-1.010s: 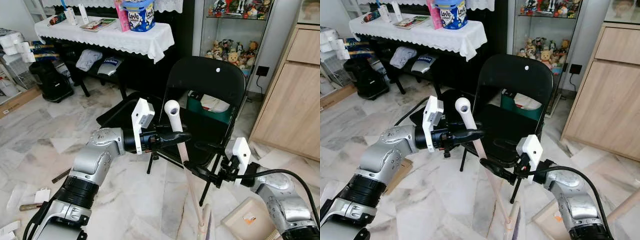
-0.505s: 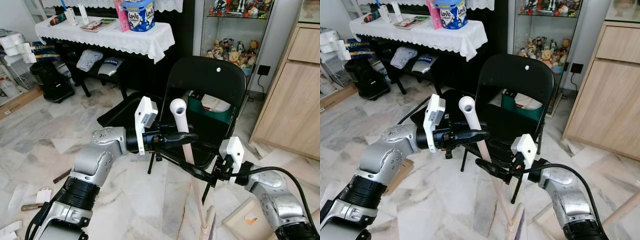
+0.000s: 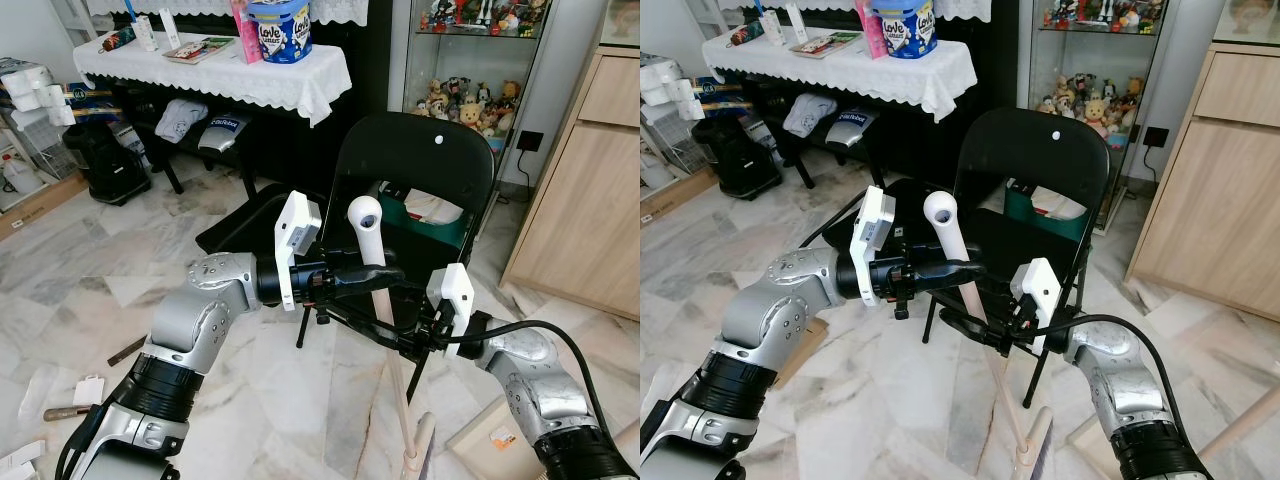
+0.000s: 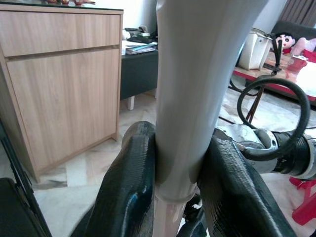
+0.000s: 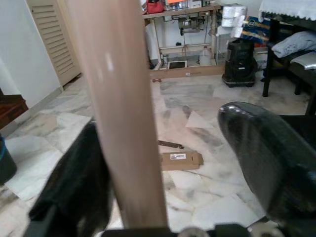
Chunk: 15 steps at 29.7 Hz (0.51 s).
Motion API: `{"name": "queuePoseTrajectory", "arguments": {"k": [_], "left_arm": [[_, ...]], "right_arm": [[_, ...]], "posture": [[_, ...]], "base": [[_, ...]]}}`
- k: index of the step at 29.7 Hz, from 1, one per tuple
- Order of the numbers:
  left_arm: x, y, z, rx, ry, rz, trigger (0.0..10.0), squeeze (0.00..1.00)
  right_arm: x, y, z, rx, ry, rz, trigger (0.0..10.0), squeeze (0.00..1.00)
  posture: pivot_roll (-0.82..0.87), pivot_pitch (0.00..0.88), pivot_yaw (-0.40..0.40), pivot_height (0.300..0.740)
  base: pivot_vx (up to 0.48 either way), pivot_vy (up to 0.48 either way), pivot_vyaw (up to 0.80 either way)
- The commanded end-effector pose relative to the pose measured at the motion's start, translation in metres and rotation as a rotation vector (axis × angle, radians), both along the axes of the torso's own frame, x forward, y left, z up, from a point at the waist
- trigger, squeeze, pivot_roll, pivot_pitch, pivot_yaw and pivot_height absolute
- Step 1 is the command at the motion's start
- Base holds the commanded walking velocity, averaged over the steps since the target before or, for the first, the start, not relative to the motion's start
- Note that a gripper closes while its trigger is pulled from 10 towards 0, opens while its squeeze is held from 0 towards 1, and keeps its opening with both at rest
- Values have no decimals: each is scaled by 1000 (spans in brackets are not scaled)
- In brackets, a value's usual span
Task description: Sweep floor
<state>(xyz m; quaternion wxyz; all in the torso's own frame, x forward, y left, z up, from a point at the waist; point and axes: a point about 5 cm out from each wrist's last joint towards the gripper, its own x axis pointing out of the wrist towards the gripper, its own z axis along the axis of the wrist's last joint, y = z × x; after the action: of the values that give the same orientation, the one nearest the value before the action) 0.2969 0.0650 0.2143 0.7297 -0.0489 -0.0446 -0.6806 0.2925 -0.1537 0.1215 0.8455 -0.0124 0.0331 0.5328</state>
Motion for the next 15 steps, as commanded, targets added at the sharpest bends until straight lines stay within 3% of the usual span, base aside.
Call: {"name": "queuePoseTrajectory", "arguments": {"k": [1, 15], "left_arm": [[-7, -4, 2, -28, 15, -61, 10000, 0], [-5, -2, 1, -24, 17, -49, 10000, 0]], "right_arm": [[4, 5, 8, 17, -33, 6, 0, 0], [7, 3, 10, 34, -40, -7, 0, 0]], "posture": [[-93, 0, 124, 740], [-95, 0, 125, 740]], "base": [[0, 0, 0], [0, 0, 0]]}}
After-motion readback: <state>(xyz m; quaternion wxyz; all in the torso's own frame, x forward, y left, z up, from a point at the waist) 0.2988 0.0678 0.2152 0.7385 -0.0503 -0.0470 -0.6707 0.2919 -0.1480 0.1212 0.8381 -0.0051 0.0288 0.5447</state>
